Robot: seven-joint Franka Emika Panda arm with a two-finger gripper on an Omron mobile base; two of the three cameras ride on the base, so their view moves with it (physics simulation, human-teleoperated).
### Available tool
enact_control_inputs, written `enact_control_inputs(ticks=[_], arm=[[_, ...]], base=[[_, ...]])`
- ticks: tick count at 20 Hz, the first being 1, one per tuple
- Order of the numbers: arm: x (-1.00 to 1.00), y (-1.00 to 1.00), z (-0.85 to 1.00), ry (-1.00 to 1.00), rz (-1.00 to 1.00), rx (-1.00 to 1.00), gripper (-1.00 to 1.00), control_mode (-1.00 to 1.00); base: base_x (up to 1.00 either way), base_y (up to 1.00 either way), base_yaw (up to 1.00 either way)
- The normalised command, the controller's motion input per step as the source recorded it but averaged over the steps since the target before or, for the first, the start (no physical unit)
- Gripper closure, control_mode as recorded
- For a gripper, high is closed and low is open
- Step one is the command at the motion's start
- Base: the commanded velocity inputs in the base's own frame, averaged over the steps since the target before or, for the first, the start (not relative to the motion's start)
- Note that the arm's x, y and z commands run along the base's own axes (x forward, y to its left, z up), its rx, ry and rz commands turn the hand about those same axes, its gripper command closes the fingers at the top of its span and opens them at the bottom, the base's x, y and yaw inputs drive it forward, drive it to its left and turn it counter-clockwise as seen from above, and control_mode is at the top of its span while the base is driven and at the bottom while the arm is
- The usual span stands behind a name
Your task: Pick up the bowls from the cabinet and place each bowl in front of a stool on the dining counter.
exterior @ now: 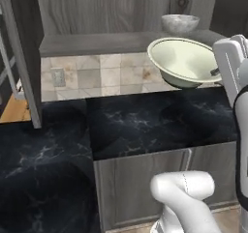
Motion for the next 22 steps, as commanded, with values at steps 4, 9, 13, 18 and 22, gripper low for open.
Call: enact_control_inputs(ticks=[4,9,13,18,22], arm=[[0.0,0.0,0.0,0.0,0.0,0.0,1.0,1.0],[0.0,0.0,0.0,0.0,0.0,0.0,1.0,1.0],[0.0,0.0,0.0,0.0,0.0,0.0,1.0,1.0],[0.0,0.0,0.0,0.0,0.0,0.0,1.0,1.0],[0.0,0.0,0.0,0.0,0.0,0.0,1.0,1.0]], base=[[-1.0,-0.19,-0.05],[-0.98,-0.45,-0.22],[-0.85,-0.61,-0.35],[-0.77,-0.52,-0.39],[-0.53,-0.48,-0.44]])
